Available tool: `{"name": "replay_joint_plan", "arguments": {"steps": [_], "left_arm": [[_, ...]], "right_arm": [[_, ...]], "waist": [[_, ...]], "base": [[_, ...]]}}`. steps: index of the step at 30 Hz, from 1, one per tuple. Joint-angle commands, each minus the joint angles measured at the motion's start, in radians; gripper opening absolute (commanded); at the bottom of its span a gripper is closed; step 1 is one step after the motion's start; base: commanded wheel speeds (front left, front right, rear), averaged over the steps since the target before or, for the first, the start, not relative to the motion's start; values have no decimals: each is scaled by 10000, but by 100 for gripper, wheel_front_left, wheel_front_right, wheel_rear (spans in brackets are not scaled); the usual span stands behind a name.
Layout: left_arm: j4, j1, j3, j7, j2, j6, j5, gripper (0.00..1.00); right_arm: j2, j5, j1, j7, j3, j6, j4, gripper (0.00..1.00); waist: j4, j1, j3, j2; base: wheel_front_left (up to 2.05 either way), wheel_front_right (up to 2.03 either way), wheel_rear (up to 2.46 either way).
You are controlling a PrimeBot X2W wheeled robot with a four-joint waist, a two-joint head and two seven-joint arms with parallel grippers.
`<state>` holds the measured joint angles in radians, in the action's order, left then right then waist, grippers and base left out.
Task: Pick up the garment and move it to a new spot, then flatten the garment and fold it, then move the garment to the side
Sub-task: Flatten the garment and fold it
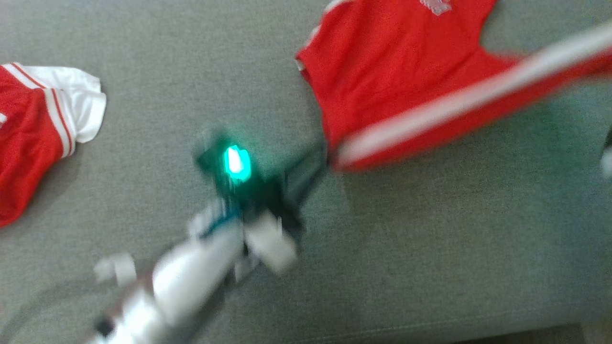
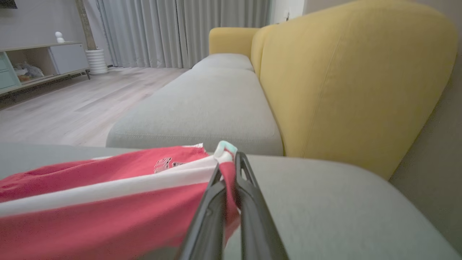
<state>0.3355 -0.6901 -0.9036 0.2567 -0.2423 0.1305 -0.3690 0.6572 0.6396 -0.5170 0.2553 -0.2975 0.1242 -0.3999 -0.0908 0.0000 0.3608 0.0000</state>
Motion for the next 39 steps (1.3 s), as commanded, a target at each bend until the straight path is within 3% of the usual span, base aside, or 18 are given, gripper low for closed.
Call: {"name": "replay_joint_plan", "arguments": {"steps": [1, 8, 12, 15, 21, 25, 31, 39], "left_arm": [[-495, -84, 408, 49, -222, -99, 72, 0], [-1543, 3587, 749, 50, -147, -729, 306, 0], [-2181, 4532, 881, 50, -48, -710, 158, 0], [-2454, 4540, 1112, 50, 281, -623, -135, 0], [-1568, 3201, 1342, -39, 1382, -210, -1320, 0], [-357, 1829, 1512, -403, 1781, -82, -2455, 0], [1157, 193, 1602, -514, 1908, -51, -3472, 0], [1871, -1017, 650, -206, 1918, -32, -4431, 0]], "right_arm": [[241, -150, 421, 63, 316, 65, 440, 0], [-1427, -1024, 5119, 64, 3039, 65, 3068, 0], [-1780, -1401, 6792, -228, 3982, 65, 4669, 0], [-1819, -1696, 6994, -780, 4494, 65, 5413, 0], [-1459, -2050, 5725, -1829, 4762, 65, 5047, 0], [-937, -2448, 4256, -2395, 4374, 65, 4237, 0], [-289, -2501, 1346, -2765, 2407, 65, 2326, 0], [99, -2237, -1699, -2165, -166, 65, -853, 0]], "waist": [[46, 0, -133, 0], [257, 0, -1080, 0], [446, 0, -1434, 0], [717, 0, -1463, 0], [1407, 0, -884, 0], [1667, 0, -287, 0], [1635, 0, 546, 0], [1768, 0, 1288, 0]], "base": [[0, 0, 0], [0, 0, 0], [0, 0, 0], [0, 0, 0], [0, 0, 0], [0, 0, 0], [0, 0, 0], [0, 0, 0]]}}
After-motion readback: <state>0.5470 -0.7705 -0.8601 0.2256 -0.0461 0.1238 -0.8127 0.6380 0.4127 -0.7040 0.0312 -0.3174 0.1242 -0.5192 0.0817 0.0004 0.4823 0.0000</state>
